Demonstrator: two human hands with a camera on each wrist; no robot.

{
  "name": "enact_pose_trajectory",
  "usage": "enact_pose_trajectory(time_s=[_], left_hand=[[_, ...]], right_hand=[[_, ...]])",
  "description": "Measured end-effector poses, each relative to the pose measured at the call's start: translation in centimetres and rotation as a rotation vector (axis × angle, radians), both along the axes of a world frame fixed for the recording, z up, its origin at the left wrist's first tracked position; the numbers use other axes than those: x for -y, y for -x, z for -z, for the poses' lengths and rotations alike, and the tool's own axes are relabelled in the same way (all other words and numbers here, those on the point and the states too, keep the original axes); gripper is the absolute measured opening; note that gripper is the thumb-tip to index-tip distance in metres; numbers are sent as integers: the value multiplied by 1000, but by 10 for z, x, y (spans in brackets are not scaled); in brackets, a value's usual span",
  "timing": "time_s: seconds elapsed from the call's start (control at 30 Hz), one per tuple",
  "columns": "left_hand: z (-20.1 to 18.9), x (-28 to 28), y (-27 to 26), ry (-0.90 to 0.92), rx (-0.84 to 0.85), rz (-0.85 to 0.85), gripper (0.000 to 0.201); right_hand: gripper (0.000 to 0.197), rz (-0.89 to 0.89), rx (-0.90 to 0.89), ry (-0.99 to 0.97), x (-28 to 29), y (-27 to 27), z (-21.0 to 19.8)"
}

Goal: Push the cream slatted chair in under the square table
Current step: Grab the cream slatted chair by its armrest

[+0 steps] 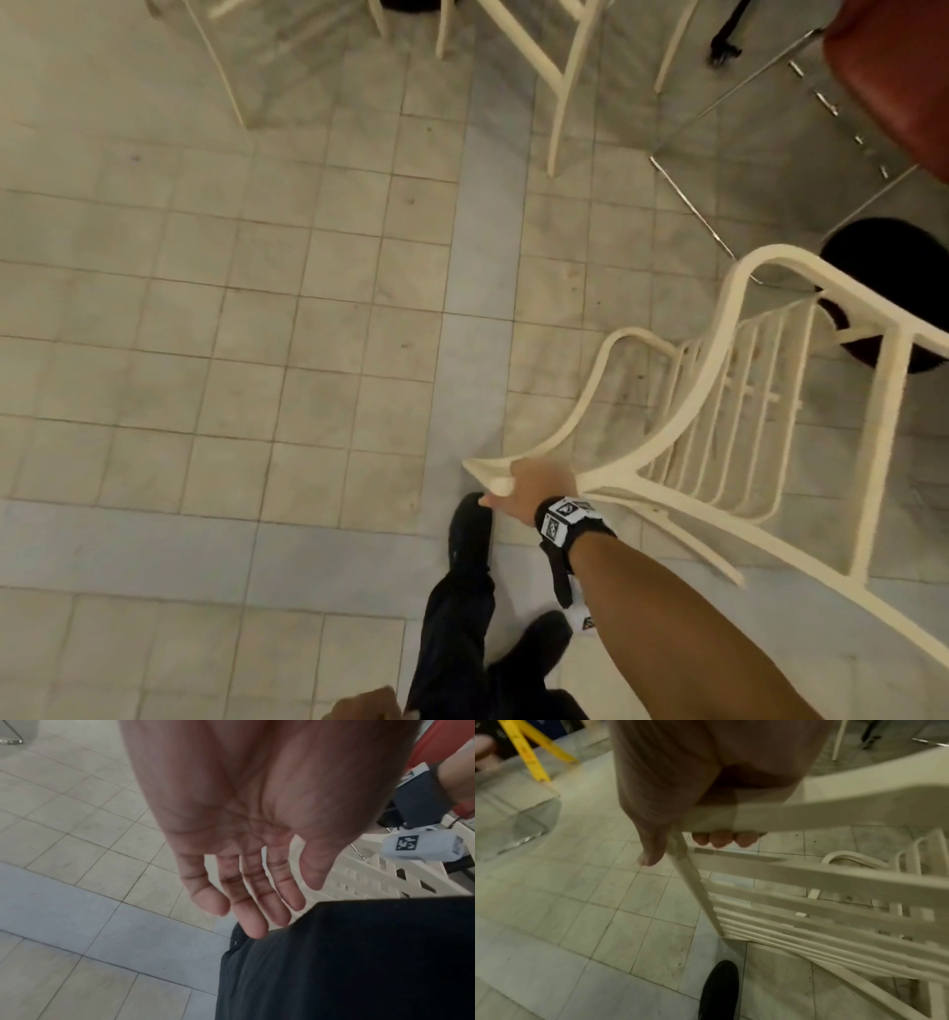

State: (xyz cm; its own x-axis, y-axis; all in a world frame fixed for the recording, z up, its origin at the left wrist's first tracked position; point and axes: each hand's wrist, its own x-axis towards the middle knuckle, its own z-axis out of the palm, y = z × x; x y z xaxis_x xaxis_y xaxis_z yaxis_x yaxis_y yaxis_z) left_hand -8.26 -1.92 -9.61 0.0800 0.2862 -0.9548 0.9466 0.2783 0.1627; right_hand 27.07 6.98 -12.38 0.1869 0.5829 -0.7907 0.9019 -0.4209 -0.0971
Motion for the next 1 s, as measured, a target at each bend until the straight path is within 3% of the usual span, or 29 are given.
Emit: enact_pose_trajectory(time_s=[0.07, 0.13, 0.27, 0.53, 0.67, 0.77, 0.83, 0.9, 1.0], left_hand=[[-43, -24, -37, 4, 15, 166, 43], [-70, -49, -59, -32, 64, 239, 40], [-67, -89, -99, -73, 131, 353, 37], [-125, -141, -284, -465, 502, 579, 11], [-146, -120, -358, -722, 599, 879, 48], [-156, -87, -401, -753, 592, 1037, 59], [-154, -61, -423, -700, 570, 1127, 57], [-153, -33, -442, -608, 521, 1225, 43], [-161, 11, -470, -566, 488, 1294, 22]], right_hand=[[66, -6, 44, -113, 1, -14, -25], [61, -14, 85, -206, -1, -38, -62], [60, 79, 123, -332, 14, -93, -153], [59, 352, 30, -588, 165, -186, -308], [56, 484, 101, -584, 260, -212, -343], [61, 551, 196, -528, 332, -220, -355], [50, 584, 231, -462, 378, -221, -360], [18, 651, 253, -345, 418, -221, -368], [34, 695, 364, -186, 468, -231, -374]])
